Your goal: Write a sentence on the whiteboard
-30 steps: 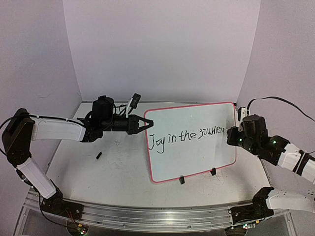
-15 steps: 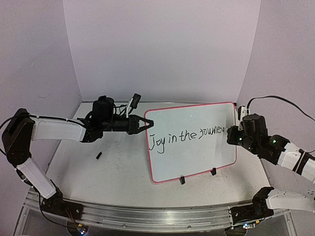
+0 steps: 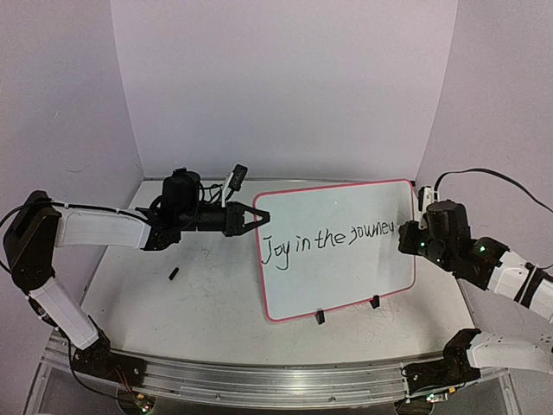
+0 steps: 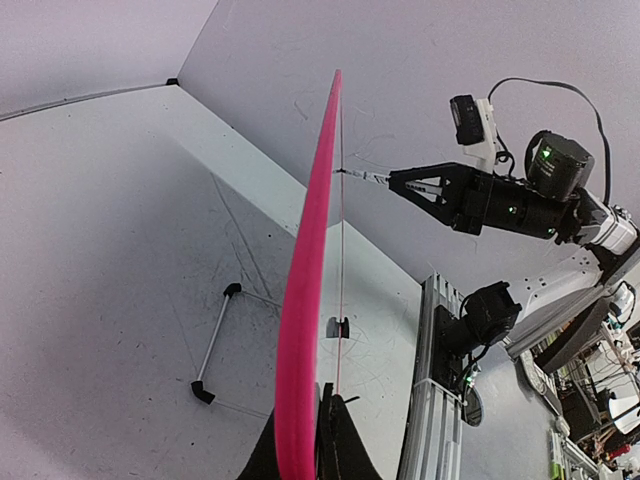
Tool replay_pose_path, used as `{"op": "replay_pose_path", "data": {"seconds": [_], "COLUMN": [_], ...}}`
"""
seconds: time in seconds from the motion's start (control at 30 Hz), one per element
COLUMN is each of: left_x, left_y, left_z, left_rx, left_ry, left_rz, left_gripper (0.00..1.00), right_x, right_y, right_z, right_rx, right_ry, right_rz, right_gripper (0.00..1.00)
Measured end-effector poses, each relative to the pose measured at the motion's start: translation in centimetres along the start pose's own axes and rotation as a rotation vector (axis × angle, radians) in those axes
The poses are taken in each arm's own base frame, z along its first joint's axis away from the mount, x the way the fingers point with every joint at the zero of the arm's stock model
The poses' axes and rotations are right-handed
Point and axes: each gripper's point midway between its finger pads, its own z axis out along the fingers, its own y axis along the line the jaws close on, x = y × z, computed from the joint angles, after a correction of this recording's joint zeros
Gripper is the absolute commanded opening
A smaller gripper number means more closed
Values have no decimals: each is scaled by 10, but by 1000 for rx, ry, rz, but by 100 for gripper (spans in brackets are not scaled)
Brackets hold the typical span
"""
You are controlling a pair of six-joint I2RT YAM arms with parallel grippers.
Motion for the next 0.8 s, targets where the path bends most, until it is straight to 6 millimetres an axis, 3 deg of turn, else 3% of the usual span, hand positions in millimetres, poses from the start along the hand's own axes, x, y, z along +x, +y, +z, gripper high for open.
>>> {"op": "replay_pose_path", "data": {"seconds": [0.37,0.8], "left_x": [0,0], "left_y": [0,0], "left_z": [0,0], "left_rx": [-1,-1], "left_ry": [0,0], "left_rz": [0,0], "left_gripper": [0,0], "right_x": [24,28], "right_y": [-6,-4], "right_z": [-2,-2], "right_rx": [-12,-29], "right_ry": [55,73], "right_rz": [31,49], "right_gripper": [0,0]}}
